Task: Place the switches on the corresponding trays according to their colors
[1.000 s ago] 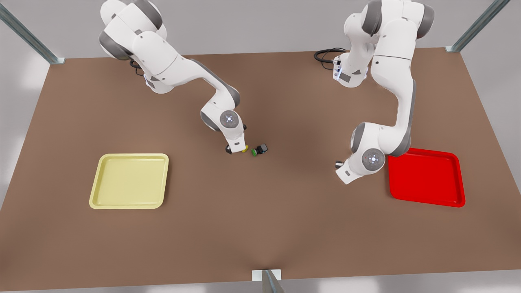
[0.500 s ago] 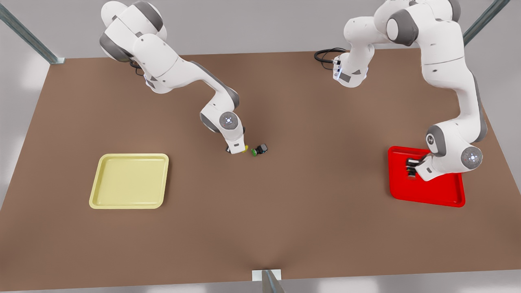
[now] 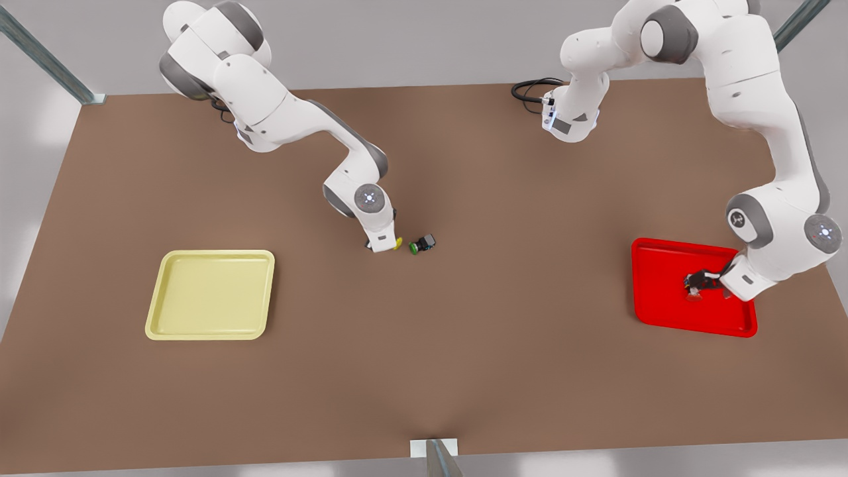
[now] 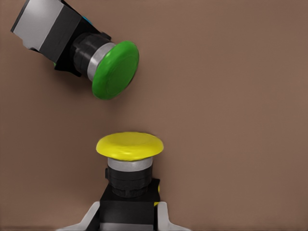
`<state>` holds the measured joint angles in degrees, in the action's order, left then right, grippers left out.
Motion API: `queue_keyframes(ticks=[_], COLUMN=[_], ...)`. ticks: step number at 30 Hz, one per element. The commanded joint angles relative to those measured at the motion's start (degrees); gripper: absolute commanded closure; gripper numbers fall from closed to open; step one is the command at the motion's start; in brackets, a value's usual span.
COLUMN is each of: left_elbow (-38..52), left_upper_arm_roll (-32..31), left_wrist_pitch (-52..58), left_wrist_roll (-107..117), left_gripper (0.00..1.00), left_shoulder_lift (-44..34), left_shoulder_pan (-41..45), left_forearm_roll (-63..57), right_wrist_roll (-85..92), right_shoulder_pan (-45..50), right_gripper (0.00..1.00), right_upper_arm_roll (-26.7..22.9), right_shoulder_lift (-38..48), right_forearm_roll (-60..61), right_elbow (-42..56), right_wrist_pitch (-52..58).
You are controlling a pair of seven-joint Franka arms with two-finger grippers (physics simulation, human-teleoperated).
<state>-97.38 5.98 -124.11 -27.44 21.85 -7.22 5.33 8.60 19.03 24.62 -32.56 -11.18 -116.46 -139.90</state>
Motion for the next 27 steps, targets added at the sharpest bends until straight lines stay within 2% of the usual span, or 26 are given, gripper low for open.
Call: queue_keyframes(ticks=[1,2,4,5,6,7,8,9,10,11,13,15,16,18,22,23,24,27], left_elbow=[0.0,0.0,-0.1,2.7,11.3,15.7,13.4,4.8,3.3,3.5,5.4,5.3,5.3,5.4,5.4,5.4,5.3,5.3], left_upper_arm_roll=[-1.7,-2.3,-1.7,1.9,-0.2,-0.5,-1.3,-1.4,-1.9,-3.4,-3.4,-3.4,-3.4,-3.4,-3.4,-3.4,-3.4,-3.4], left_wrist_pitch=[0.3,0.5,15.1,24.1,36.3,45.5,45.3,40.0,38.9,37.2,36.5,35.9,35.9,34.6,34.2,34.2,34.2,34.2], left_wrist_roll=[0.0,3.7,19.3,24.3,25.3,25.9,25.6,25.0,23.7,23.5,23.5,23.6,23.6,23.6,23.6,23.7,23.6,23.6], left_gripper=[0.00,0.00,0.00,0.00,0.00,0.00,0.00,0.00,0.00,0.00,0.00,0.00,0.00,0.00,0.00,0.00,0.00,0.00], left_shoulder_lift=[-1.9,-4.8,-14.6,-16.8,-16.6,-16.7,-19.5,-23.3,-23.9,-23.5,-23.3,-22.7,-22.6,-22.3,-22.2,-22.1,-22.1,-22.2], left_shoulder_pan=[0.3,2.2,10.7,16.6,17.1,18.0,17.9,17.2,15.5,14.0,14.1,14.0,14.0,14.0,14.0,14.0,14.0,14.0], left_forearm_roll=[-0.1,-0.1,-0.5,-0.9,-3.0,-3.0,-3.1,-3.2,-3.3,-3.2,-3.1,-3.2,-3.3,-3.4,-3.3,-3.3,-3.3,-3.3], right_wrist_roll=[-0.2,-0.2,-0.2,-0.1,0.0,0.3,0.8,3.3,8.7,20.7,33.3,32.7,32.6,28.0,23.8,23.6,23.5,23.5], right_shoulder_pan=[-0.2,-0.7,-2.4,-3.9,-4.7,-5.4,-8.1,-11.6,-16.5,-26.7,-40.6,-42.9,-42.8,-42.7,-42.8,-42.9,-43.4,-43.4], right_gripper=[0.50,0.50,0.50,0.50,0.50,0.50,0.50,0.50,0.50,0.50,0.49,0.48,0.48,0.48,0.48,0.27,0.00,0.00], right_upper_arm_roll=[0.0,0.0,0.4,0.7,0.7,0.7,0.7,0.7,0.7,0.7,0.3,-2.0,-5.2,-6.8,-9.1,-9.4,-9.4,-9.4], right_shoulder_lift=[0.2,1.2,5.7,6.9,7.5,8.7,10.7,14.1,17.8,21.7,24.4,22.5,19.0,13.1,11.6,11.6,11.5,11.5], right_forearm_roll=[-0.2,-0.2,0.7,0.7,1.4,4.1,4.2,4.2,4.2,4.3,4.3,4.2,3.8,-0.3,-5.8,-5.7,-5.5,-5.5], right_elbow=[0.0,-0.1,-0.1,0.0,0.0,0.1,-0.4,-0.5,-1.3,-4.8,-9.6,-11.9,-11.7,-10.6,-5.0,-5.1,-5.4,-5.4], right_wrist_pitch=[0.1,0.8,4.4,5.6,5.6,5.5,5.9,9.9,13.7,14.9,14.6,13.5,12.6,9.4,9.4,9.0,8.6,8.6])
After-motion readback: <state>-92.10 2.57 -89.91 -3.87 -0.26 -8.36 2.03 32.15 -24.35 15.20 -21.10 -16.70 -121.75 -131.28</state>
